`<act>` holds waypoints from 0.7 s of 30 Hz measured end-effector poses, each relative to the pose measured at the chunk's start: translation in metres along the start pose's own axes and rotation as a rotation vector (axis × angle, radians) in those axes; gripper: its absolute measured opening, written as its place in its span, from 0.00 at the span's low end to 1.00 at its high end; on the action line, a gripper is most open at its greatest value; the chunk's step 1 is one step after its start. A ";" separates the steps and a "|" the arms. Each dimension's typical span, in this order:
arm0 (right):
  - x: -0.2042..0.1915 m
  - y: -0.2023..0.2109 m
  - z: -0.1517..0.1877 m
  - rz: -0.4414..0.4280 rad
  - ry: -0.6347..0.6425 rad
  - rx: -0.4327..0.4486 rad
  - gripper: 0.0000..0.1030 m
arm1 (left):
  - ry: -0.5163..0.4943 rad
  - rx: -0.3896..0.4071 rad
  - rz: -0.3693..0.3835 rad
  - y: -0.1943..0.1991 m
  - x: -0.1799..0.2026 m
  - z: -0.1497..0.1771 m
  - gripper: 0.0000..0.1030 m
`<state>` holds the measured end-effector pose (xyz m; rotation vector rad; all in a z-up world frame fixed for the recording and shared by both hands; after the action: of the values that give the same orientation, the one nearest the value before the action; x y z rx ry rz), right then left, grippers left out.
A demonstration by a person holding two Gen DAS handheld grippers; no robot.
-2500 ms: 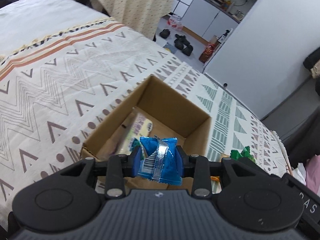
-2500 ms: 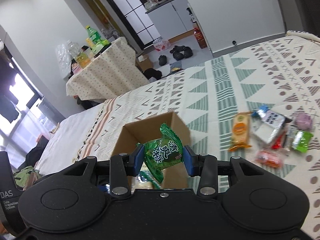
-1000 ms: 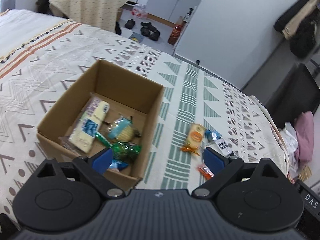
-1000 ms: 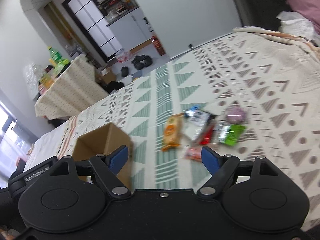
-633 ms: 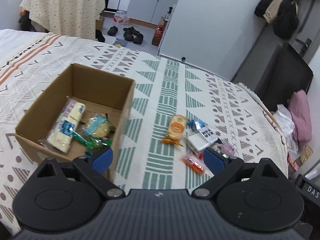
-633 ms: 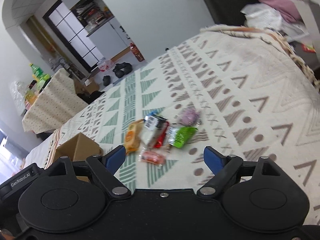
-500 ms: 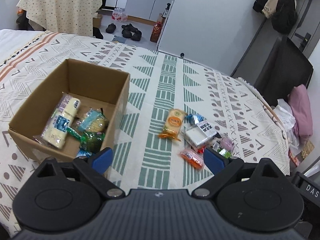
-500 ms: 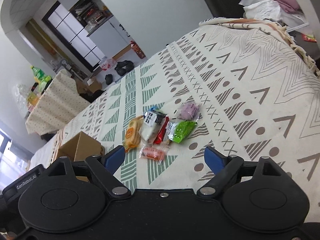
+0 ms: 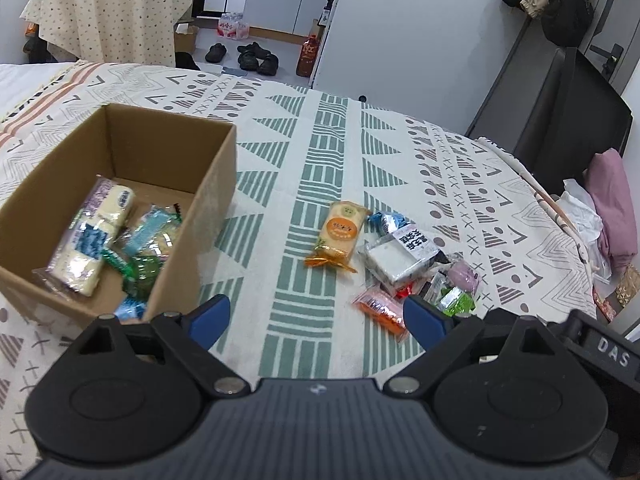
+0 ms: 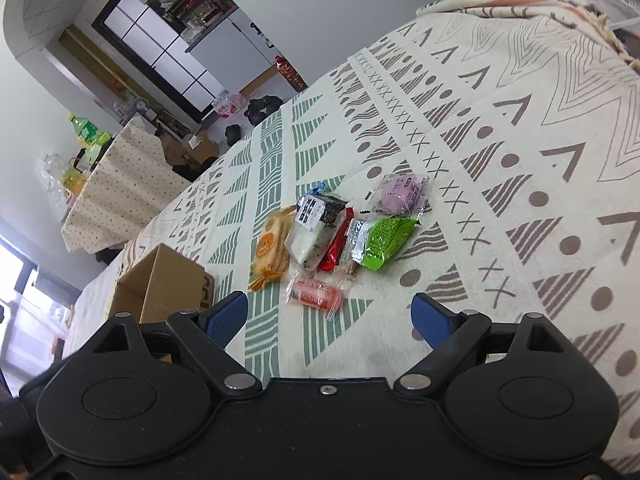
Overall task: Organize snacks
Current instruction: 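Grasp the orange stick packet with the left gripper while the right gripper grasps the lime-green packet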
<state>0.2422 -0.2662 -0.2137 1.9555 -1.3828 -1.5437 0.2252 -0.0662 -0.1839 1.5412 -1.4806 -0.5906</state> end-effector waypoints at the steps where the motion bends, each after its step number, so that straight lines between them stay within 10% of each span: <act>1: 0.002 -0.002 -0.002 -0.001 -0.008 0.003 0.86 | 0.002 -0.002 0.003 -0.003 0.002 -0.001 0.90; 21: 0.050 -0.057 -0.033 -0.019 -0.180 -0.004 0.62 | 0.093 -0.165 0.035 -0.100 0.048 0.004 0.58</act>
<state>0.2975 -0.2892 -0.2713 1.8714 -1.4312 -1.7670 0.2831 -0.1240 -0.2581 1.3940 -1.3521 -0.5966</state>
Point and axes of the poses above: each gripper's, at about its wrist camera, not at the fingertips, and y roughly against the way its jaws point, x to its right, z to its underside, the point moved 9 cm from there along -y, roughly the way its jaws point, and after that the axes turned 10 degrees about -x, right-handed, at the moved point
